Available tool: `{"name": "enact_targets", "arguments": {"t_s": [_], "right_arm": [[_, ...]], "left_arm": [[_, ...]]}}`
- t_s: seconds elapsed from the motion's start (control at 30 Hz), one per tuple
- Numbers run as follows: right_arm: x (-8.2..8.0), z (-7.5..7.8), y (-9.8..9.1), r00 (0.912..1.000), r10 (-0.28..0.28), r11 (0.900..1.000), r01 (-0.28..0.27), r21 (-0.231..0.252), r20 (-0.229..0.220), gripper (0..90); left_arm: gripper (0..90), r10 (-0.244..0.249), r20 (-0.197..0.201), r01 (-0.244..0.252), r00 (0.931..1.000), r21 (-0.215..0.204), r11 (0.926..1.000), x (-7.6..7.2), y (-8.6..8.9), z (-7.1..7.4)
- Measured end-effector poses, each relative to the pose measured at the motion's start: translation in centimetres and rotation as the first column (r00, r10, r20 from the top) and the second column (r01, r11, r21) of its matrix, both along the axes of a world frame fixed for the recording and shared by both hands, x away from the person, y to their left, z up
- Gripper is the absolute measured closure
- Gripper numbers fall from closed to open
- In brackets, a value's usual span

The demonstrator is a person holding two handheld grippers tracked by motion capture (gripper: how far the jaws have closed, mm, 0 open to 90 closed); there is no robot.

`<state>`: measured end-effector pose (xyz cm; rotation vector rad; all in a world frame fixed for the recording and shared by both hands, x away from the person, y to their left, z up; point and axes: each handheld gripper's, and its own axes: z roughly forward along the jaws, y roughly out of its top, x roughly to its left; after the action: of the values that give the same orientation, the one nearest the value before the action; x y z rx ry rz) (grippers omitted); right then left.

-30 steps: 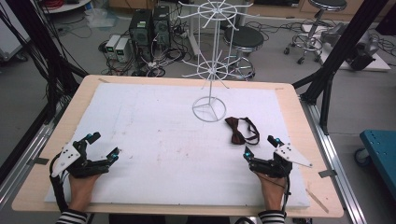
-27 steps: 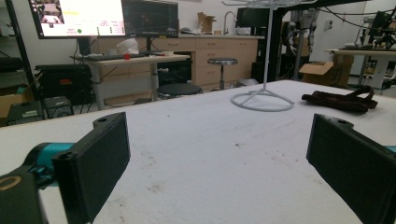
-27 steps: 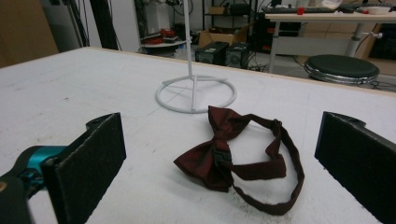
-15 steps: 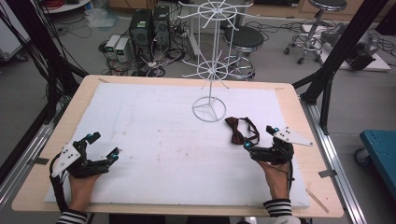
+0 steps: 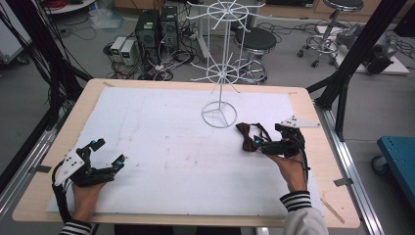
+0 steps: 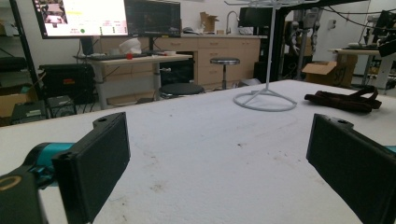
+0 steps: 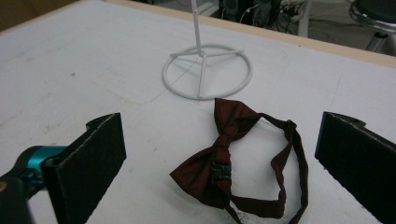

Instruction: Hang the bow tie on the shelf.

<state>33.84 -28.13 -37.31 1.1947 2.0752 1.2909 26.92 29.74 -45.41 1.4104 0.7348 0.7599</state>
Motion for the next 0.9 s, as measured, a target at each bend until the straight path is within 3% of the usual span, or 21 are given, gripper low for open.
{"name": "enact_targets", "arguments": {"t_s": [0.33, 0.37, 0.5, 0.57, 0.9], "right_arm": [[2.6, 0.9, 0.7, 0.9952, 0.01, 0.9974, -0.017, -0.07, -0.097, 1.0], [3.1, 0.9, 1.0, 0.9934, 0.017, 0.9948, -0.028, -0.098, -0.113, 1.0], [3.9, 0.7, 1.4, 0.9878, 0.037, 0.9923, -0.055, -0.111, -0.151, 1.0], [4.6, 0.5, 2.1, 0.9815, 0.037, 0.985, -0.068, -0.159, -0.188, 1.0], [6.4, -0.4, 3.2, 0.9631, 0.004, 0.9789, -0.058, -0.196, -0.269, 1.0]], "left_arm": [[6.5, 0.001, -0.001, -0.001, 1.0, 0.001, 1.0, 0.0, 0.0, 0.0], [6.5, 0.001, -0.001, -0.001, 1.0, 0.0, 1.0, 0.0, 0.0, 0.0], [6.5, 0.001, -0.001, -0.001, 1.0, 0.0, 1.0, 0.0, 0.0, 0.0], [6.6, 0.001, -0.001, -0.001, 1.0, 0.0, 1.0, 0.0, 0.0, 0.0], [6.5, 0.003, -0.005, -0.003, 1.0, -0.004, 1.0, 0.0, 0.0, 0.0]]}}
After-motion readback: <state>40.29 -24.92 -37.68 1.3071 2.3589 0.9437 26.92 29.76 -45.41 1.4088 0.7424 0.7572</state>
